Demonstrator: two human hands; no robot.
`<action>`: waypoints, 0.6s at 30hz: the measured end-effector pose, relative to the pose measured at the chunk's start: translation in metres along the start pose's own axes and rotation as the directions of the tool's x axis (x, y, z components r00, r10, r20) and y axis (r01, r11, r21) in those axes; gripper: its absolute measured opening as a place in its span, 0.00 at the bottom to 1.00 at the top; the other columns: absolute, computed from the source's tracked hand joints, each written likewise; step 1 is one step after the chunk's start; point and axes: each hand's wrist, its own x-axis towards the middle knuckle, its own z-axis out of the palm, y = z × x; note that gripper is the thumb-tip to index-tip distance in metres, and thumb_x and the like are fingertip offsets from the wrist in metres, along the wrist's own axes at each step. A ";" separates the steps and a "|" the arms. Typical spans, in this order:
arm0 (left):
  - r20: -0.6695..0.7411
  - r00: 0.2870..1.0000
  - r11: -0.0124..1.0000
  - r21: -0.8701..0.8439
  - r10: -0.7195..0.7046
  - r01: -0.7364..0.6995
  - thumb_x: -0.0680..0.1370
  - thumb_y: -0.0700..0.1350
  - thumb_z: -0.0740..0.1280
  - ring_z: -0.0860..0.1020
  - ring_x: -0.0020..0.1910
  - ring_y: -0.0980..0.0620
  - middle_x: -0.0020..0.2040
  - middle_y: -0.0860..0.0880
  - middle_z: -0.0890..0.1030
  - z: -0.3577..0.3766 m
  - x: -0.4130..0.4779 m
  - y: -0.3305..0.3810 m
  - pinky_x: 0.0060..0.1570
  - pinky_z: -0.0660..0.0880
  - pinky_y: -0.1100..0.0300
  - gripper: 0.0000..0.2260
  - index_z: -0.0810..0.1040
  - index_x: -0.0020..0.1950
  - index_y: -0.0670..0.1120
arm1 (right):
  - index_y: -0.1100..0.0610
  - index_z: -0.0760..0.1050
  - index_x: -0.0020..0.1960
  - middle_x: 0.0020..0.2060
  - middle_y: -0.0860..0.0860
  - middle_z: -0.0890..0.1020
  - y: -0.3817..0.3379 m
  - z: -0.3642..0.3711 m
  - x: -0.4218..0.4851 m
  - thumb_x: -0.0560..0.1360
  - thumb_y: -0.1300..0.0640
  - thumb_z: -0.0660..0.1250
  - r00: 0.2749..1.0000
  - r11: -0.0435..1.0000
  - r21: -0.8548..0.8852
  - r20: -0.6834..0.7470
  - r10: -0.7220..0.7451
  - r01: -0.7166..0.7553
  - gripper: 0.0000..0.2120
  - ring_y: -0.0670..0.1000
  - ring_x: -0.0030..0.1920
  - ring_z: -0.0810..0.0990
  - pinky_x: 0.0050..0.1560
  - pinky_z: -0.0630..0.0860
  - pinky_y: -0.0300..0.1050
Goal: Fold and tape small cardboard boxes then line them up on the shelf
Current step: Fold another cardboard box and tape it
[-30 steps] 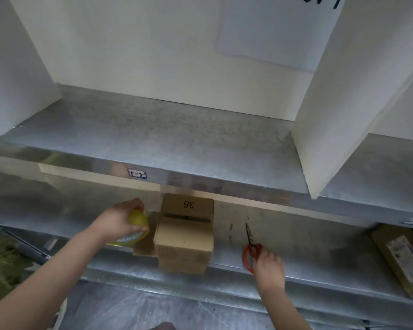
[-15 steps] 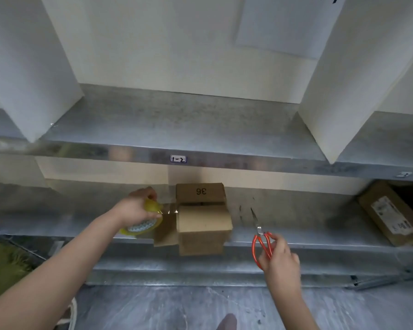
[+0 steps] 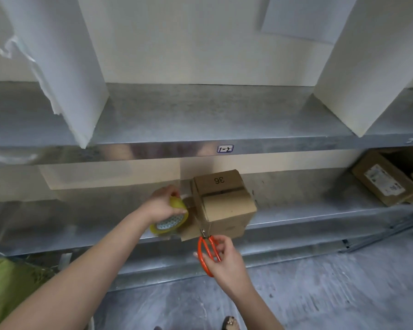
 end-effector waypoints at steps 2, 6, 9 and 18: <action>0.001 1.000 1.000 0.005 0.013 -0.013 0.68 0.56 0.77 0.72 0.49 0.50 0.55 0.47 0.77 0.000 0.002 -0.003 0.45 0.66 0.60 0.25 0.73 0.58 0.48 | 0.47 0.70 0.61 0.45 0.43 0.80 -0.003 0.006 0.006 0.66 0.35 0.74 0.996 0.993 0.101 0.073 0.056 -0.063 0.29 0.40 0.46 0.80 0.42 0.72 0.29; 0.002 0.999 0.999 -0.004 0.032 -0.032 0.67 0.56 0.77 0.72 0.48 0.51 0.55 0.48 0.77 0.001 0.006 -0.007 0.45 0.65 0.60 0.24 0.72 0.56 0.49 | 0.44 0.69 0.60 0.47 0.44 0.80 -0.012 0.008 0.018 0.69 0.35 0.71 0.982 0.968 0.206 0.151 0.111 -0.141 0.25 0.39 0.46 0.80 0.40 0.71 0.29; 0.008 0.999 0.999 -0.004 0.043 -0.043 0.67 0.57 0.77 0.72 0.48 0.51 0.54 0.50 0.76 0.001 0.009 -0.007 0.45 0.66 0.60 0.23 0.71 0.54 0.52 | 0.43 0.71 0.59 0.48 0.45 0.80 -0.016 0.010 0.025 0.68 0.35 0.71 0.977 0.945 0.274 0.169 0.134 -0.177 0.24 0.40 0.48 0.79 0.43 0.72 0.34; 0.036 0.997 0.998 -0.013 0.061 -0.061 0.67 0.57 0.77 0.73 0.49 0.52 0.51 0.54 0.74 -0.001 0.016 -0.007 0.44 0.66 0.59 0.22 0.70 0.52 0.54 | 0.46 0.74 0.58 0.45 0.47 0.82 -0.008 0.011 0.043 0.75 0.45 0.69 0.974 0.907 0.363 0.155 0.168 -0.214 0.13 0.45 0.47 0.80 0.40 0.72 0.35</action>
